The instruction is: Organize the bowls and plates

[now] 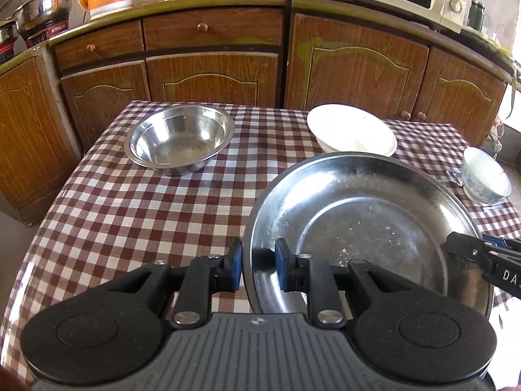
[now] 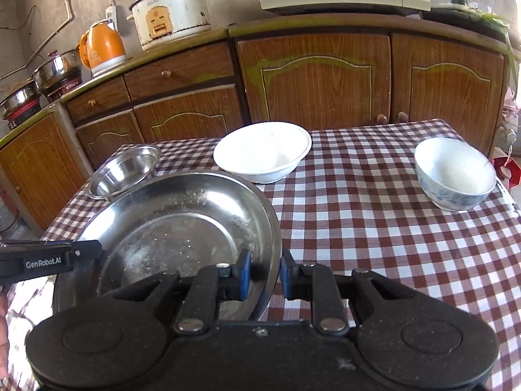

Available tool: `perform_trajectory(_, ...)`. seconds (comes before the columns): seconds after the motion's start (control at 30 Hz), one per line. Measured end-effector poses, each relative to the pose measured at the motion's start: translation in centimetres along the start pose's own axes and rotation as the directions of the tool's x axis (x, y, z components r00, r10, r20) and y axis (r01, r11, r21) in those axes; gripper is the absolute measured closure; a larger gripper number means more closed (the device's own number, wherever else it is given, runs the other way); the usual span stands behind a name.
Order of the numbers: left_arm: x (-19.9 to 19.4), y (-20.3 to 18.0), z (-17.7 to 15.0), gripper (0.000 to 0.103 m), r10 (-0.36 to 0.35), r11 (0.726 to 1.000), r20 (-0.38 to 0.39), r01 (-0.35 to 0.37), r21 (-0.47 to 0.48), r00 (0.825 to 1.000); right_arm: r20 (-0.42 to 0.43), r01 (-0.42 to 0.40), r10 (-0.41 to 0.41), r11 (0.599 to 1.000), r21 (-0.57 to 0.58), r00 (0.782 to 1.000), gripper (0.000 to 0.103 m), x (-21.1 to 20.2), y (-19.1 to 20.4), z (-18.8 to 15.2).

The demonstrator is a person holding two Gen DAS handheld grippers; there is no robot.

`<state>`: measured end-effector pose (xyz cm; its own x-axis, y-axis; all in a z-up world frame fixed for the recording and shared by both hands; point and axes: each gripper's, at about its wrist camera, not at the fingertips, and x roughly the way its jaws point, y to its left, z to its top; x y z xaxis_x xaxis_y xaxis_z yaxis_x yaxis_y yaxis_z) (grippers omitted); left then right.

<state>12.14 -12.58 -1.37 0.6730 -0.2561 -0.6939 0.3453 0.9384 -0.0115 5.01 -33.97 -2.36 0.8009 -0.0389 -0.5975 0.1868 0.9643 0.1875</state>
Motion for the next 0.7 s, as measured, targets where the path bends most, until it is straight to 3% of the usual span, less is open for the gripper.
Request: perform_trajectory(0.7, -5.8, -1.1, -1.7, 0.080, -0.009, 1.000, 0.040, 0.009, 0.005, 0.999, 0.062, 0.002, -0.002, 1.000, 0.002, 0.998, 0.078, -6.9, 0.2, -1.1)
